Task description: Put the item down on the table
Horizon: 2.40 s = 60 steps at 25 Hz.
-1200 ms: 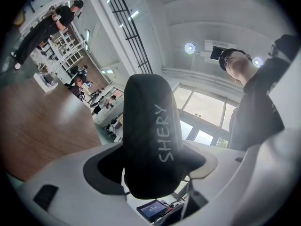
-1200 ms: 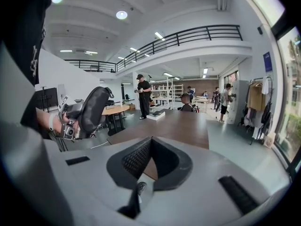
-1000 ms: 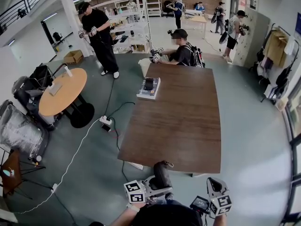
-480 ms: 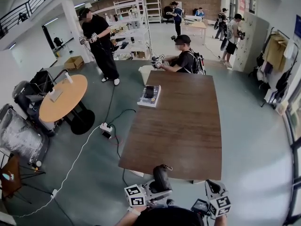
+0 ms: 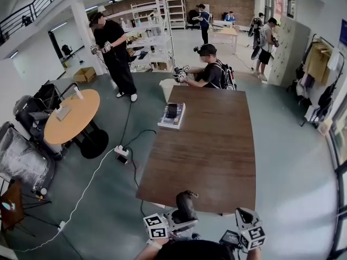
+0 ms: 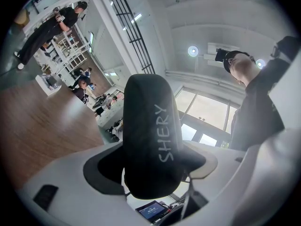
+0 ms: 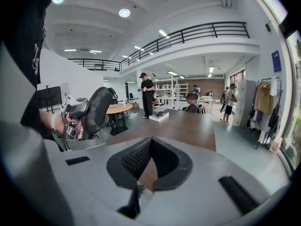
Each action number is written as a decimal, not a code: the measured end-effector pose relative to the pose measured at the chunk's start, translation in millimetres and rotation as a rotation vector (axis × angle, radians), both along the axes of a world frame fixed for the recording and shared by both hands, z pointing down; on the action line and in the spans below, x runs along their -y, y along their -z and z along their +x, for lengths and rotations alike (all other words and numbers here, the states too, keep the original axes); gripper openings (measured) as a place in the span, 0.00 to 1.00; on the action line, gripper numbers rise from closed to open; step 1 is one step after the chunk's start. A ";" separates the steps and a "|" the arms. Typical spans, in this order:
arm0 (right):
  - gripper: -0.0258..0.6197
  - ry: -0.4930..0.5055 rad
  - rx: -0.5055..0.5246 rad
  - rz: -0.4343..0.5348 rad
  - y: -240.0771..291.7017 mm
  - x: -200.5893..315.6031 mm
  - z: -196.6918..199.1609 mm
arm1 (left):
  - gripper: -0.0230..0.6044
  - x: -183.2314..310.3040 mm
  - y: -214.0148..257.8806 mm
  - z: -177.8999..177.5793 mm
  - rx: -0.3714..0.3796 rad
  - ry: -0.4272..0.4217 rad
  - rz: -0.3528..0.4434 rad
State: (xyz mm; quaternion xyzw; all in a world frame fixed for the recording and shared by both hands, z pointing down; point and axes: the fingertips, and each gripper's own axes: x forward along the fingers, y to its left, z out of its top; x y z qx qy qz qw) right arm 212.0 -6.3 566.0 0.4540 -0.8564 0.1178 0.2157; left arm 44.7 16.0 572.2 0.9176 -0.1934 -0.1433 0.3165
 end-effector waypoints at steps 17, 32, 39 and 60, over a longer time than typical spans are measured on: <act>0.02 0.040 0.008 -0.026 -9.4 51.5 -14.3 | 0.61 50.6 -2.0 -15.8 0.000 0.037 -0.020; 0.02 0.110 -0.020 -0.027 -7.5 89.8 -39.6 | 0.61 82.7 11.6 -21.8 -0.018 0.033 0.027; 0.02 0.105 -0.029 -0.012 7.4 113.3 -52.9 | 0.61 102.9 12.0 -33.3 -0.027 0.062 0.033; 0.02 0.097 -0.028 -0.004 -14.3 177.6 -72.4 | 0.61 184.4 6.2 -66.3 -0.045 0.052 0.027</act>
